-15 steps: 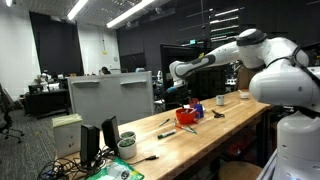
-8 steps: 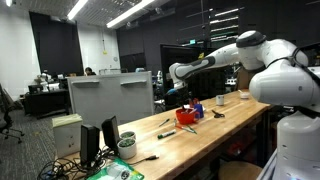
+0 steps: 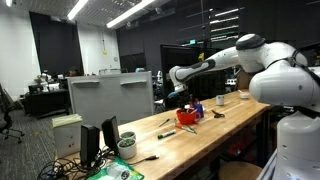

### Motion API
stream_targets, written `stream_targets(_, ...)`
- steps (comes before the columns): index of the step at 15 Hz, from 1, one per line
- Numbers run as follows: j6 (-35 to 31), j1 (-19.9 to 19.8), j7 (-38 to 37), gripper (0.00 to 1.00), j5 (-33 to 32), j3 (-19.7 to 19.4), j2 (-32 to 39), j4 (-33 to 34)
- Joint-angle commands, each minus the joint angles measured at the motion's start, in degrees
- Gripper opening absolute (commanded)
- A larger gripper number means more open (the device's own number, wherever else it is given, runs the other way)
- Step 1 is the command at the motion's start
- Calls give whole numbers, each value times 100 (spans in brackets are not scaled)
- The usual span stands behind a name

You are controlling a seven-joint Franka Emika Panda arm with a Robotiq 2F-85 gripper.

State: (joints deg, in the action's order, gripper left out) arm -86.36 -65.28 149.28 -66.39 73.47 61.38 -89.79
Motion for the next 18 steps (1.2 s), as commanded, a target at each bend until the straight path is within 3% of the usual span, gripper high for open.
stream_targets(1, 151, -66, 0, 68, -250, 201, 244, -11)
stream_targets(10, 147, -50, 0, 1, -355, 242, 253, -22)
stream_targets(12, 111, -95, 0, 5, -471, 305, 251, -84)
stream_targets(14, 96, -66, 0, 0, -636, 343, 247, -88)
stream_targets(18, 95, 13, 2, 1, -908, 500, 259, -87)
